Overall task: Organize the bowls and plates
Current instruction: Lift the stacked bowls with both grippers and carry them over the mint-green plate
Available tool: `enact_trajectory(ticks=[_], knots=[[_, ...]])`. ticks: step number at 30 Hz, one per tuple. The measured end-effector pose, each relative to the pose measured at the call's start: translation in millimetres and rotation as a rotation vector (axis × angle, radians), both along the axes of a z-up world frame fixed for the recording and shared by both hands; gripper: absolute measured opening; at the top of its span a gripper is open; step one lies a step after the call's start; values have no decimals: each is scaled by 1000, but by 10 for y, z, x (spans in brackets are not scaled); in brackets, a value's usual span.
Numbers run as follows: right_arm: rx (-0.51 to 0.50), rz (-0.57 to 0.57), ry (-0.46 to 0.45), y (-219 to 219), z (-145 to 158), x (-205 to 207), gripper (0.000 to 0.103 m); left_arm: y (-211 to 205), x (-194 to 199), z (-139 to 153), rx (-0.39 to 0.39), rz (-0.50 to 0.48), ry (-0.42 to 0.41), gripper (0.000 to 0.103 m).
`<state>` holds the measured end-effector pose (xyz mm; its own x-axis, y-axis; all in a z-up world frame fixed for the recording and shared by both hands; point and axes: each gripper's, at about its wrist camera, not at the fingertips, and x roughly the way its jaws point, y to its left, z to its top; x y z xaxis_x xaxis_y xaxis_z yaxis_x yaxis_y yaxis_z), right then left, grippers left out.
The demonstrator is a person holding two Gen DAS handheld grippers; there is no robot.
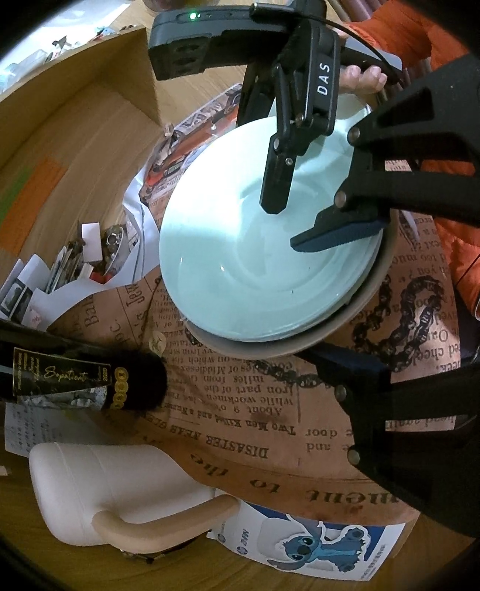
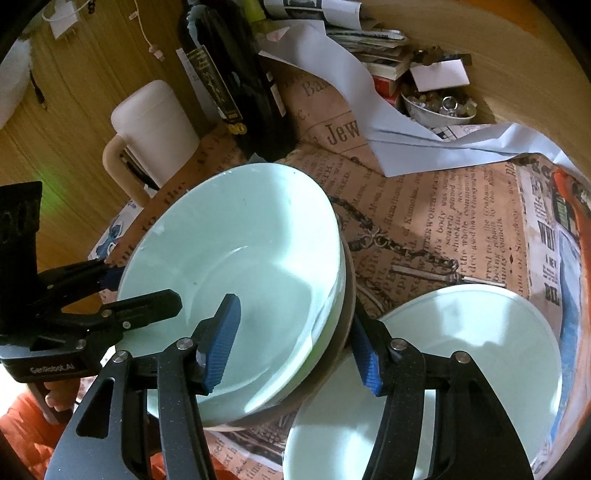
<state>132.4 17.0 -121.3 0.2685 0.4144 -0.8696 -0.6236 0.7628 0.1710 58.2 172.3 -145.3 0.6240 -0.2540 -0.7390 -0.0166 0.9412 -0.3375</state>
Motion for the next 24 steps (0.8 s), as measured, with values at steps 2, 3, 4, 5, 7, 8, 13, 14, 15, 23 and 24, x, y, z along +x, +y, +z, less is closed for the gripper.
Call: enact_trajectory(ticks=[2, 3, 4, 5, 7, 8, 13, 14, 15, 23, 24], knots=[[-3, -2, -1, 14, -6, 2, 53, -4, -4, 1, 2, 0, -2, 50], [-3, -5, -3, 15, -4, 3, 51, -6, -4, 4, 4, 2, -2, 50], [1, -11, -3, 8, 0, 5, 49, -2, -1, 5, 5, 2, -1, 50], [6, -16, -1, -2, 4, 14, 47, -10, -2, 8, 15, 6, -1, 50], [20, -25, 3, -21, 19, 20, 45, -32, 7, 15, 32, 16, 3, 50], [22, -28, 1, -28, 23, 12, 44, -44, 9, 19, 42, 23, 6, 50], [34, -48, -13, -54, 28, -12, 38, -112, 25, 49, 92, 42, 12, 50], [38, -50, -13, -60, 30, -12, 38, -117, 27, 50, 94, 47, 14, 50], [41, -53, -13, -65, 33, -12, 36, -115, 29, 52, 95, 51, 17, 50], [56, -64, -18, -108, 54, -40, 30, -103, 71, 97, 109, 75, 19, 50], [56, -65, -17, -110, 52, -39, 30, -100, 81, 105, 108, 77, 19, 50]])
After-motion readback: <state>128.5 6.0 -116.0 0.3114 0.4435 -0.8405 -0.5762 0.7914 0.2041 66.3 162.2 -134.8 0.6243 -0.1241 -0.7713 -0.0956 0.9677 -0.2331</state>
